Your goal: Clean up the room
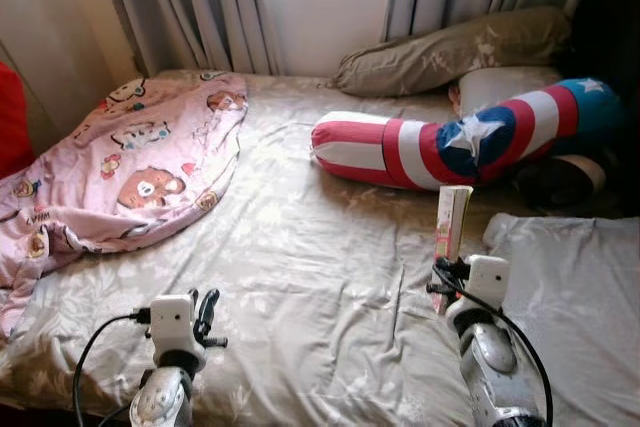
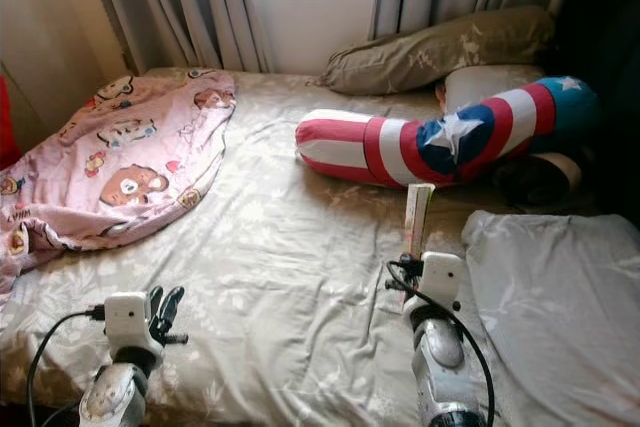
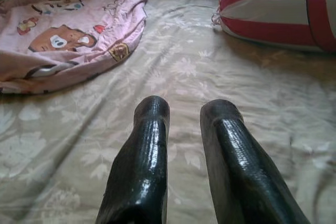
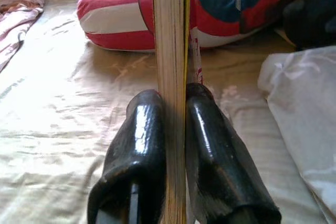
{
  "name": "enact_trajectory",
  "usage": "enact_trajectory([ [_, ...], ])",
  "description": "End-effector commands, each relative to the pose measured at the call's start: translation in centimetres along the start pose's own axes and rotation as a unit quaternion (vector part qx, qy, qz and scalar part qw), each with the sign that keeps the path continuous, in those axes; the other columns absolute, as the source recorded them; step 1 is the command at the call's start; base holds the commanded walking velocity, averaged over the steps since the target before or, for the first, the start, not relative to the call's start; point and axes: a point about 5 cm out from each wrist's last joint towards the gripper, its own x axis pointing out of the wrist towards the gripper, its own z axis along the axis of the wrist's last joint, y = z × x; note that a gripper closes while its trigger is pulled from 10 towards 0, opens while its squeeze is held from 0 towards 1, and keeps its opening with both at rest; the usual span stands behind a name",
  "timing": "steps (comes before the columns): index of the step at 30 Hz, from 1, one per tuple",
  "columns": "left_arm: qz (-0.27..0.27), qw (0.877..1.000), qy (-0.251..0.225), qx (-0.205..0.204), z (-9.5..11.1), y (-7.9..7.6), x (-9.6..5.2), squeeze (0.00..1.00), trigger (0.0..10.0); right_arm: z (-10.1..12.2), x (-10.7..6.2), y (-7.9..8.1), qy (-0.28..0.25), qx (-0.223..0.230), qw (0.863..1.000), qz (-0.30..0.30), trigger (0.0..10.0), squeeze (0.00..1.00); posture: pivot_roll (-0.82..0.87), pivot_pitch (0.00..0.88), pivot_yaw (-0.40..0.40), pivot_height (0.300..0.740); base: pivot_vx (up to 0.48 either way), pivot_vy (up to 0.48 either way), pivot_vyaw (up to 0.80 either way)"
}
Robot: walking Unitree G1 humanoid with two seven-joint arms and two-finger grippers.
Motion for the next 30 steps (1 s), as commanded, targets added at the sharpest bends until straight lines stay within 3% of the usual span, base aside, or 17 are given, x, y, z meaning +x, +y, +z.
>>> enact_trajectory([
  [1, 0.002, 1.0, 0.002, 0.002, 0.09, 0.13, -0.08, 0.0, 10.0, 0.83, 0.35, 0.05, -0.02, -0.001, 1.0, -0.001, 10.0, 0.0, 0.04, 0.0, 0.024, 0.66, 0.0, 0.0, 0.0],
  [30, -0.006, 1.0, 0.009, -0.007, -0.07, -0.46, -0.18, 0.0, 10.0, 0.03, 0.35, 0.33, 0.001, 0.001, 1.0, 0.004, 10.0, 0.0, 0.05, 0.0, 0.02, 0.66, 0.0, 0.0, 0.0],
])
